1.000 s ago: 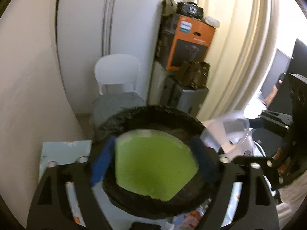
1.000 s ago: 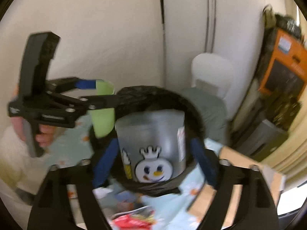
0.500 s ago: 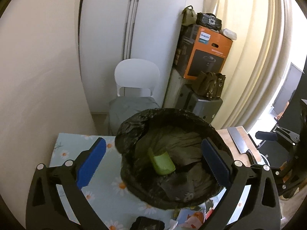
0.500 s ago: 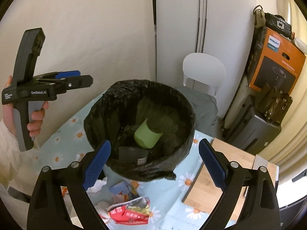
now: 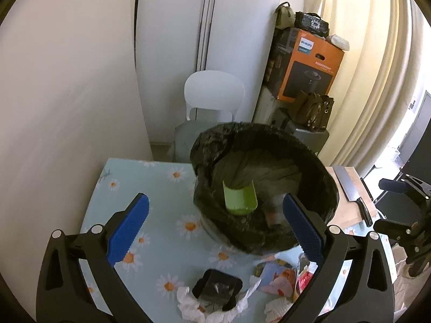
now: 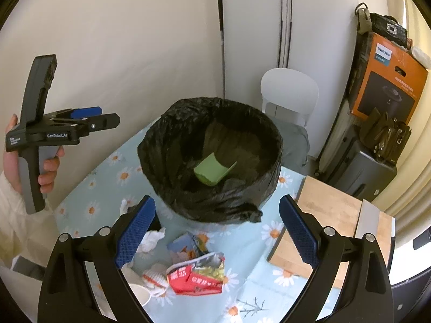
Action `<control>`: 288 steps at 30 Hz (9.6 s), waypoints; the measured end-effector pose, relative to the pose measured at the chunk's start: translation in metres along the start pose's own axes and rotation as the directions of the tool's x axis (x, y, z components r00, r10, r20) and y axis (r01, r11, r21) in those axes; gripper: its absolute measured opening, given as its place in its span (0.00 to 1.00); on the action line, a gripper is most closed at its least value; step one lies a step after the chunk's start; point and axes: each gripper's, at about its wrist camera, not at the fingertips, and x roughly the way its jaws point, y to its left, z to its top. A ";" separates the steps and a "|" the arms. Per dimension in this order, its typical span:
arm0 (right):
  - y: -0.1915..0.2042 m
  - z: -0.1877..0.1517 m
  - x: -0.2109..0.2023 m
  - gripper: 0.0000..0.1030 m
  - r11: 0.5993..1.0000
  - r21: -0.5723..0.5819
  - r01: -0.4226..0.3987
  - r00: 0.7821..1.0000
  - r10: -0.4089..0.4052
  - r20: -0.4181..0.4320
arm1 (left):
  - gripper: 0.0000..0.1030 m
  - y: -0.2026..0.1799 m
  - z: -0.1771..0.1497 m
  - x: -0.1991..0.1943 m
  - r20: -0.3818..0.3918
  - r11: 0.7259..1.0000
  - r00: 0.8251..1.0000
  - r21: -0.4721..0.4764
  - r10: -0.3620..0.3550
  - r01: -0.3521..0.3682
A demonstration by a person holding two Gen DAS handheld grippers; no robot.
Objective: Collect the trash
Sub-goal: 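Move both open tools back from the bin toward the remaining trash, then grasp the white paper cup with the right tool while the left tool grasps a white knit glove, then carry the paper cup and glove over the bin and open both tools, then move both open tools back from the bin toward the table, then grasp the crumpled white tissue with the left tool while the right tool grasps the second knit glove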
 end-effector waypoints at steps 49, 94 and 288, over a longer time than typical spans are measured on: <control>0.102 -0.142 0.051 0.87 0.911 -0.094 -0.402 0.860 0.340 -0.380 | 0.94 0.006 -0.169 -0.063 -0.164 0.974 0.970 -0.106 0.180 -0.199; 0.048 -0.136 0.049 0.70 0.898 0.116 -0.425 0.805 0.433 -0.406 | 0.89 0.003 -0.236 0.018 -0.363 0.991 0.931 -0.099 0.043 -0.085; 0.075 -0.118 0.079 0.90 0.988 -0.031 -0.151 0.913 0.128 -0.387 | 0.28 0.013 -0.209 0.093 -0.511 1.000 0.859 -0.001 0.007 -0.008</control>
